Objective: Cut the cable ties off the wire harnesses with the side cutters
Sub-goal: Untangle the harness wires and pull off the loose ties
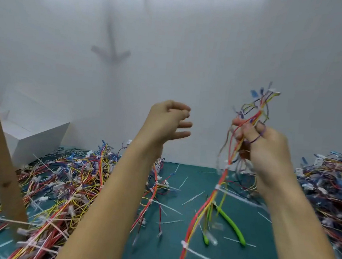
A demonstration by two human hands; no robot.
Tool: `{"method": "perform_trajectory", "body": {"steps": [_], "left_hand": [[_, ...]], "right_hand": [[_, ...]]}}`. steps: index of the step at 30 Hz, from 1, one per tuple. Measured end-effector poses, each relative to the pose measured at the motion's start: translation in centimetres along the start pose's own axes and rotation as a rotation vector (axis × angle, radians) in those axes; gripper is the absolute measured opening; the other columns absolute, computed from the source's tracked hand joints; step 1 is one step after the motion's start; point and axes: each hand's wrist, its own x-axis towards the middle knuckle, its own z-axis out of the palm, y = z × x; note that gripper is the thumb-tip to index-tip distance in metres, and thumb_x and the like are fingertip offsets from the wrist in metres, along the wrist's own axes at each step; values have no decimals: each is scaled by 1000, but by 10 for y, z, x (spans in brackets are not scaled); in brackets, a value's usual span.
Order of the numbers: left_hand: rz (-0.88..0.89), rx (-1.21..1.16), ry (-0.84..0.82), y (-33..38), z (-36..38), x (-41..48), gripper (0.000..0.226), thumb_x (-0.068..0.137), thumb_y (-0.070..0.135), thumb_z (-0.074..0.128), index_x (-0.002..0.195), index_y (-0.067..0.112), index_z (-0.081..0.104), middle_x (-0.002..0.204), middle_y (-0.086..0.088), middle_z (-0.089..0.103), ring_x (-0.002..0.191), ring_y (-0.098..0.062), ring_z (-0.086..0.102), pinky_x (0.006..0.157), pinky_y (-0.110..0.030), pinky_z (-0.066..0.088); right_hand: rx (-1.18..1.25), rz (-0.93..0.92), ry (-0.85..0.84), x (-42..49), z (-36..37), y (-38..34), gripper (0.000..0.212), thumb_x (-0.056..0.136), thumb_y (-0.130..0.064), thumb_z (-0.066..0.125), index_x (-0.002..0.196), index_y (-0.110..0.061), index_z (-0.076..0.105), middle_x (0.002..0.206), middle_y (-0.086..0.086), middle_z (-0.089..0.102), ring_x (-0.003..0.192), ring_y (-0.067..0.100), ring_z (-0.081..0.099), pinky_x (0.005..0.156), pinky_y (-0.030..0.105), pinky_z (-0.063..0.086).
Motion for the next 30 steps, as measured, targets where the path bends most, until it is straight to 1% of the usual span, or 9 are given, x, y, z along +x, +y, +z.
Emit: {"method": "perform_trajectory", "body": {"steps": [3,6,8,10,12,15,20,24,30], "left_hand": [[-198,-117,23,-37,2,6,13,98,12,54,102,8,66,110,-11,69,95,-22,70,74,-30,62],[-371,-60,-1,-88,14,10,20,99,23,52,114,12,62,122,-7,65,109,-20,63,83,-32,54],[-407,-4,4,-123,23,8,27,101,29,49,124,15,56,128,-3,58,115,-19,55,89,-34,47],[-389,25,53,-153,26,4,36,102,33,46,134,16,50,130,2,52,120,-18,48,99,-36,42],[-351,29,112,-173,22,0,41,103,35,44,139,14,45,131,2,48,123,-16,44,111,-41,36],[-287,66,152,-190,6,-3,41,104,30,42,142,13,42,139,-2,45,126,-15,42,116,-46,32],[-183,206,91,-204,-36,2,46,105,29,41,148,11,38,152,-2,39,139,-15,36,120,-45,27],[-175,244,134,-209,-90,11,49,106,31,38,150,12,35,158,-1,31,145,-16,30,121,-45,23],[-171,222,45,-204,-142,8,49,103,38,42,150,28,36,156,7,33,142,-15,35,113,-38,35]], "right_hand": [[-92,-102,59,9,-20,-2,30,105,-16,45,81,-21,62,76,-9,62,62,-5,62,63,12,47],[-231,-179,92,12,-26,-1,32,106,-20,43,81,-27,61,78,-19,63,72,-12,65,85,30,54],[-376,-216,86,11,-27,1,28,106,-26,43,87,-31,63,70,-25,61,69,-18,59,72,28,52],[-479,-228,49,9,-25,3,25,105,-29,43,92,-34,63,65,-29,60,64,-19,56,61,24,42],[-475,-205,-4,7,-21,6,22,104,-29,46,98,-32,67,81,-23,69,79,-10,64,71,30,48],[-476,-187,-11,8,-16,13,27,101,-31,52,99,-13,71,95,16,71,96,35,66,86,51,53],[-492,-160,32,4,-13,18,27,94,-37,64,77,-17,71,63,7,64,61,24,55,60,33,47],[-477,-118,14,5,-13,23,23,90,-31,70,80,-11,74,72,9,72,80,35,67,75,53,57],[-382,-110,-56,8,-15,25,21,91,-30,68,81,-13,74,76,11,74,85,38,67,79,54,56]]}}
